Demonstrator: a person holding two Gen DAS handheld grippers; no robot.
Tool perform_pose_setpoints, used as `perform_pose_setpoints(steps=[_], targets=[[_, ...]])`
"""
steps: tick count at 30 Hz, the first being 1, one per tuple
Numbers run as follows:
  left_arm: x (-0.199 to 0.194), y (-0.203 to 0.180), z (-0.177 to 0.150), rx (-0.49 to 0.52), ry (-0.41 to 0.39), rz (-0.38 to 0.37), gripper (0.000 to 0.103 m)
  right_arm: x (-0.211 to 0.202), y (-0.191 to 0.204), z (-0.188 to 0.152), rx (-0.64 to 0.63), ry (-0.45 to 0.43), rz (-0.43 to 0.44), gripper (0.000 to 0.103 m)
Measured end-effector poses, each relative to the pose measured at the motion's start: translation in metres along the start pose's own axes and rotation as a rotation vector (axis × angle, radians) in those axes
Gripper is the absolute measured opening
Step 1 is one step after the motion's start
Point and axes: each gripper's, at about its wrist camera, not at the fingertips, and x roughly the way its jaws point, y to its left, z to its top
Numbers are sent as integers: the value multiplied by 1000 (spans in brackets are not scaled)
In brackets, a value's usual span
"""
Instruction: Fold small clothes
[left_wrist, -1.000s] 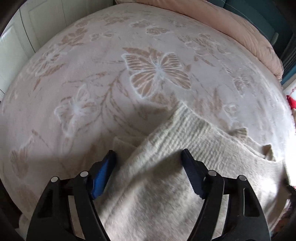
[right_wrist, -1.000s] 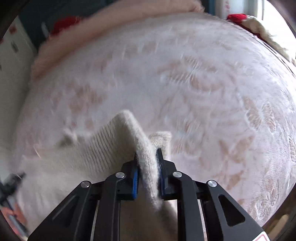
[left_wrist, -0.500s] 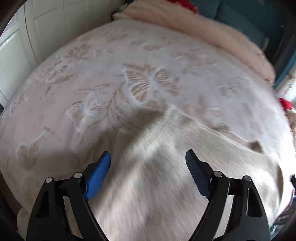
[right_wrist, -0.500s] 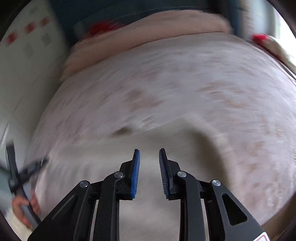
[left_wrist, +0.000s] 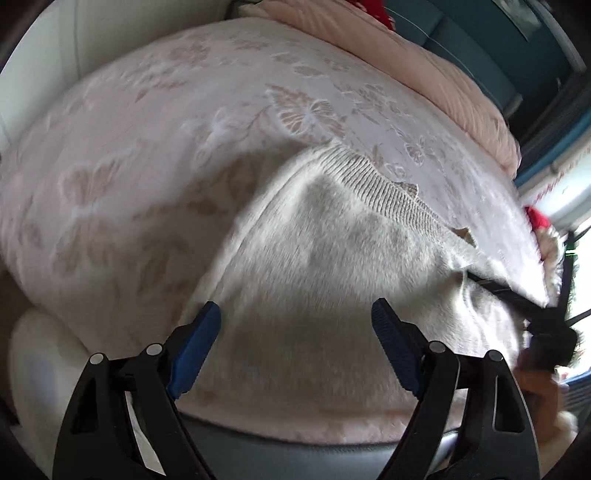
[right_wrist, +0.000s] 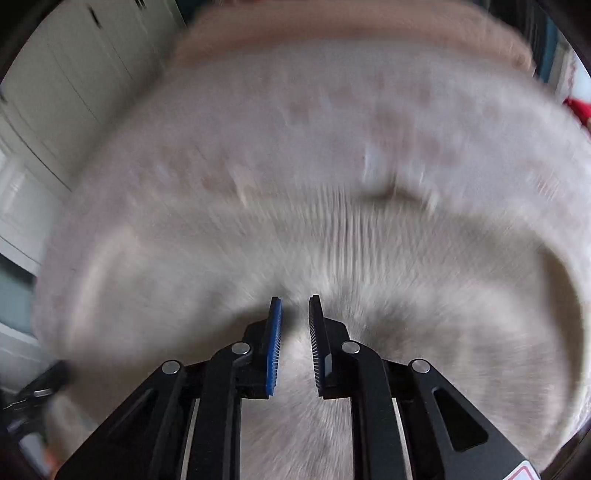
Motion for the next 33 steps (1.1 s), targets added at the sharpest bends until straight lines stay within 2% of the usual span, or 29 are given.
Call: perform_pose_setpoints(steps=[1,2,4,8,10,15,19,20,21,22,23,25,29,33], targets=[[-1,2,-2,-11,6,-4,81,11,-1,-2,-12,-14,2,11],[-4,4,-5,-15,10,-11,81,4,2,-1,-10,-26,3,11],[-12,7,-10,-7,1,-16,82,-17,0,0,39,-42,36,14],[-19,16,-22,-9,-27,-5,87,-60,-11,-24,86,-118,75,15],[-15,26,-24,-74,-23,-37,87,-68,-19,-37,120,-127,94,15],[12,53,-29,-333,42,-108,88,-69,-20,-53,148,-124,114,16],[24,62,-27,-413,29,-113,86,-39,-15,-45,139,-40,97,16],[24,63,-26,-427,23,-111,78,-29,-14,-45,134,-16,83,16],[22,61,-22,-415,19,-114,69,-22,-12,-46,125,-6,72,16],[21,59,-19,-396,24,-126,46,-18,-10,-49,109,-21,62,16],[20,55,-14,-372,39,-124,34,-17,-8,-51,97,-34,55,16],[4,46,-5,-338,7,-143,21,-18,-7,-53,89,-46,56,16],[-46,-12,16,-166,-96,-242,15,-19,-15,-56,110,-59,100,16],[-84,-107,18,68,-144,-362,14,-33,-31,-62,187,-84,185,16]])
